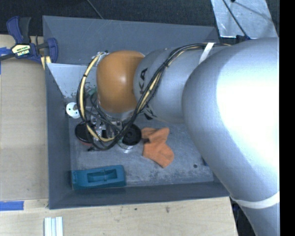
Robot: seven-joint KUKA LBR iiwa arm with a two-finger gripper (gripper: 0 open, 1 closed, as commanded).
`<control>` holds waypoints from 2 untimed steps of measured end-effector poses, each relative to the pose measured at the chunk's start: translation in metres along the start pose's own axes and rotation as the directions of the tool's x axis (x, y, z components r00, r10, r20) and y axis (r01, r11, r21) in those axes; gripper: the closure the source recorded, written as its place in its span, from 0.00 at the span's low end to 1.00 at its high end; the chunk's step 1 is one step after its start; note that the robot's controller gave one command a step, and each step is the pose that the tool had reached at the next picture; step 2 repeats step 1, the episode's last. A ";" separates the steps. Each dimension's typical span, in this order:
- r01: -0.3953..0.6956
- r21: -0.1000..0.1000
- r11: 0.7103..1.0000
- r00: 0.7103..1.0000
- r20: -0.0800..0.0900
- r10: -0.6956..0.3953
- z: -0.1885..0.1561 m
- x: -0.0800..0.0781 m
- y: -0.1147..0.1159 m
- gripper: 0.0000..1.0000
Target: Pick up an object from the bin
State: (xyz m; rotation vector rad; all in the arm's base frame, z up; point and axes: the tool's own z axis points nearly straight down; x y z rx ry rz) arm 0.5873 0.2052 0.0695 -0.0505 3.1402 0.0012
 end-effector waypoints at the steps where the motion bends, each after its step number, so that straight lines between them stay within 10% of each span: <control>1: 0.031 -0.001 1.000 0.999 0.008 -0.031 -0.188 -0.033 -0.004 1.00; 2: 0.031 -0.001 1.000 0.999 0.008 -0.031 -0.188 -0.033 -0.004 1.00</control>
Offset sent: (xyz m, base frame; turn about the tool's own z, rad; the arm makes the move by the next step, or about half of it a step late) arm 0.0000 0.0000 0.0000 0.0000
